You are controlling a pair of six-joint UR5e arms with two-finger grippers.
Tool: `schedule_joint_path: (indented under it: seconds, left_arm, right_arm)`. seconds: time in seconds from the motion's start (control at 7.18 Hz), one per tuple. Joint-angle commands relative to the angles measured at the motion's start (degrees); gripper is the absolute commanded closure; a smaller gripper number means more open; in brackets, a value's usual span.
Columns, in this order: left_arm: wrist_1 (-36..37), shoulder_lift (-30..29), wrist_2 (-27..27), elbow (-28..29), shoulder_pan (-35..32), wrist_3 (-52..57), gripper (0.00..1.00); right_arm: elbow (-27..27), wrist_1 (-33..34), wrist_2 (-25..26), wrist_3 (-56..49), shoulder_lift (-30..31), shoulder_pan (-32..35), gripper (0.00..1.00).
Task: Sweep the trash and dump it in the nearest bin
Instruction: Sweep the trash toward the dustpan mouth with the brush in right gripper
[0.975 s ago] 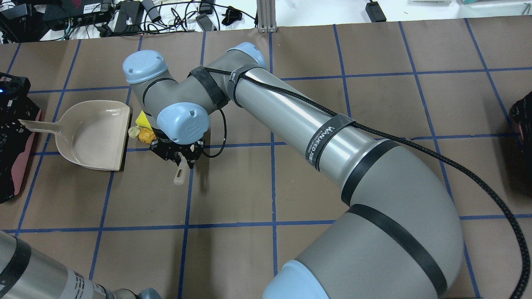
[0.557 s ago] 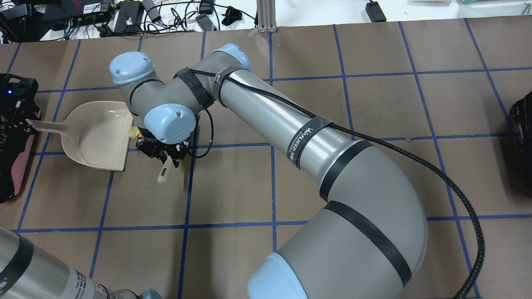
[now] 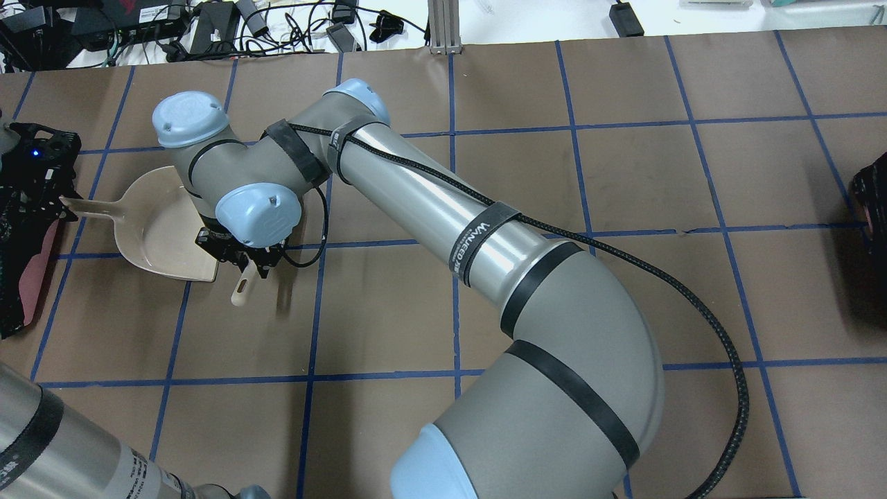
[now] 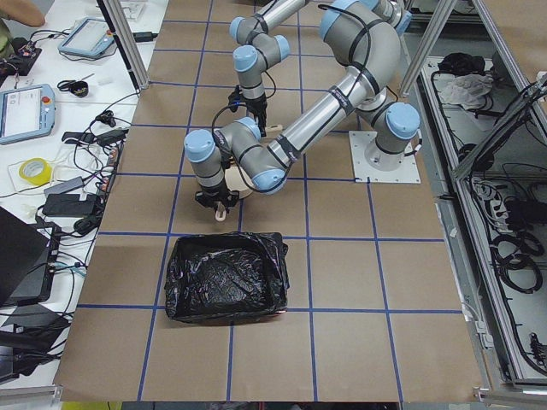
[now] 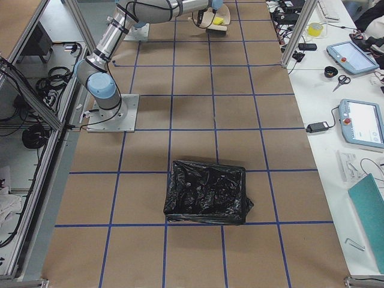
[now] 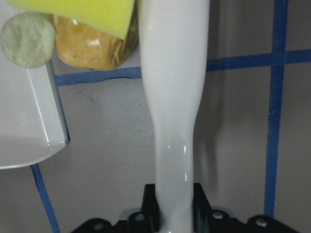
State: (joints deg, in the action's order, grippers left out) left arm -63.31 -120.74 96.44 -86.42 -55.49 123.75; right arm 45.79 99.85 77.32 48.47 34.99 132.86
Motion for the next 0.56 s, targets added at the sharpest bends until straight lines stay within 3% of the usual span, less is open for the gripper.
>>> schedule_joint_path:
  seconds: [0.0,0.42]
  left_arm:
    - [0.1,-0.5,0.1,0.0,-0.1,0.0,1.0]
    - [1.0,-0.5,0.1,0.1,-0.1,0.0,1.0]
  right_arm:
    - [-0.3,5.8,-2.0,2.7,-1.3,1.3,1.0]
    - [-1.0,17.6,-7.2,7.5,-2.6,2.6,1.0]
